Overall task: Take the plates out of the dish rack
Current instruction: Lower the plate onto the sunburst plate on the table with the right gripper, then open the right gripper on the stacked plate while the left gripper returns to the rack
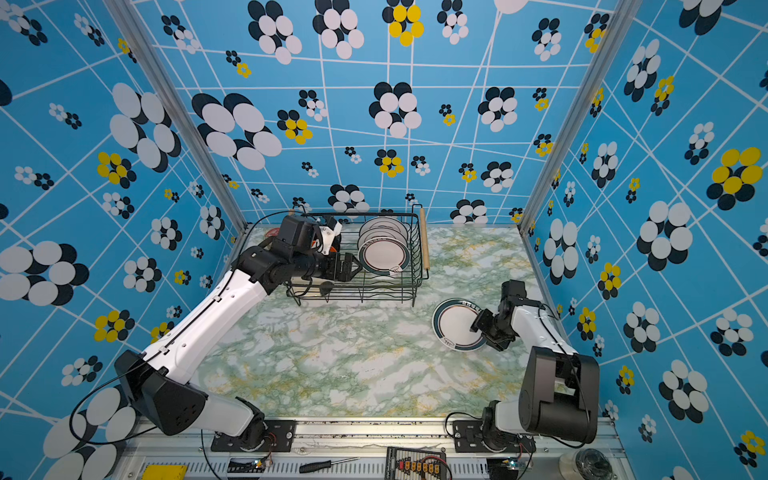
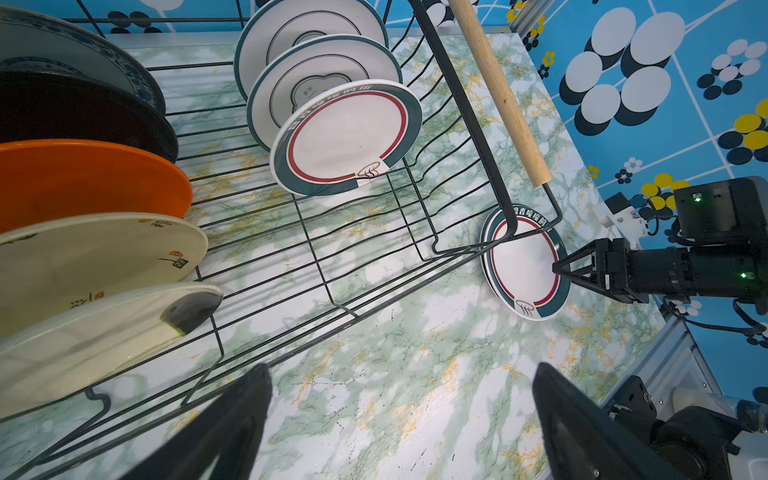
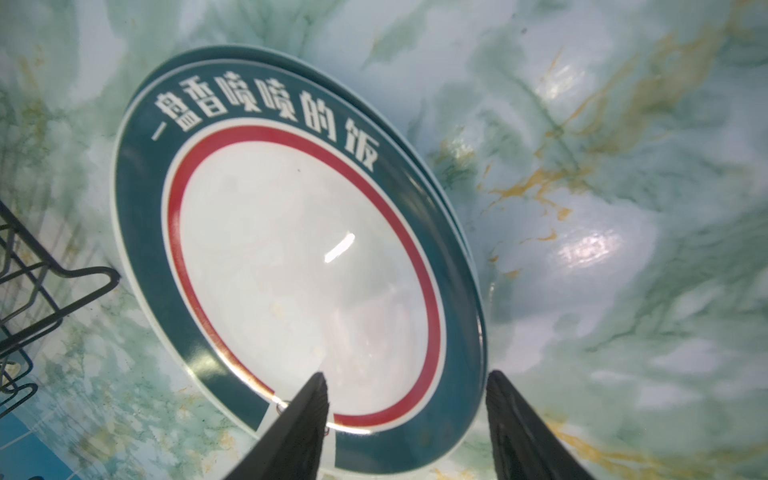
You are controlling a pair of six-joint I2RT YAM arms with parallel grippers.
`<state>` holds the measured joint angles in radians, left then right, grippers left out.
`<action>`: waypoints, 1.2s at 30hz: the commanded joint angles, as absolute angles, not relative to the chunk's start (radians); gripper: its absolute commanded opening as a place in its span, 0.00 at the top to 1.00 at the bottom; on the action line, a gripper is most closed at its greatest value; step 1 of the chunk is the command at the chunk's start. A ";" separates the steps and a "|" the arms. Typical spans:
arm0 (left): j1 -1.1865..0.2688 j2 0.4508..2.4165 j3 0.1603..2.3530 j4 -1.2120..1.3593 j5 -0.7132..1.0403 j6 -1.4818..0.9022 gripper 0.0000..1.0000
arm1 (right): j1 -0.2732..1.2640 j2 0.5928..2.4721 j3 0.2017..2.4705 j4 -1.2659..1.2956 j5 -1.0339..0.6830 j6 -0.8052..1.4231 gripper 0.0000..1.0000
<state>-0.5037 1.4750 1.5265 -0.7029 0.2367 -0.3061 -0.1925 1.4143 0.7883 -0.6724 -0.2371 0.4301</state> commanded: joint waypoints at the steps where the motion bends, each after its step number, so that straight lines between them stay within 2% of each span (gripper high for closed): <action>1: -0.492 1.467 1.521 -0.704 0.246 -0.316 0.01 | -0.194 1.438 0.808 -0.677 -0.235 0.421 0.37; 8: -0.493 1.474 1.523 -0.708 0.251 -0.302 0.01 | -0.191 1.471 0.828 -0.667 -0.228 0.421 0.32; 10: -0.492 1.488 1.536 -0.719 0.243 -0.297 0.01 | -0.189 1.478 0.836 -0.665 -0.226 0.420 0.24; 13: -0.492 1.522 1.569 -0.746 0.226 -0.280 0.01 | -0.183 1.497 0.854 -0.661 -0.225 0.419 0.17; 14: -0.492 1.536 1.586 -0.758 0.220 -0.273 0.01 | -0.180 1.506 0.863 -0.661 -0.227 0.419 0.11; 19: -0.493 1.598 1.648 -0.780 0.173 -0.220 0.01 | -0.157 1.550 0.907 -0.665 -0.218 0.425 0.08; 20: -0.493 1.611 1.660 -0.778 0.165 -0.206 0.01 | -0.153 1.556 0.913 -0.663 -0.218 0.426 0.01; 27: -0.489 1.700 1.708 -0.737 0.110 -0.085 0.01 | -0.133 1.592 0.938 -0.671 -0.193 0.426 0.01; 33: -0.440 1.873 1.883 -0.836 0.267 -0.006 0.01 | -0.130 1.595 0.951 -0.680 -0.170 0.427 0.01; 36: -0.440 1.964 1.977 -0.877 0.275 0.029 0.01 | -0.130 1.596 0.966 -0.701 -0.148 0.422 0.01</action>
<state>-0.4419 1.9068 1.9125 -0.8051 0.2218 -0.0376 -0.1375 1.5894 0.9356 -0.6682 -0.1860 0.4267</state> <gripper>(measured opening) 0.992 0.992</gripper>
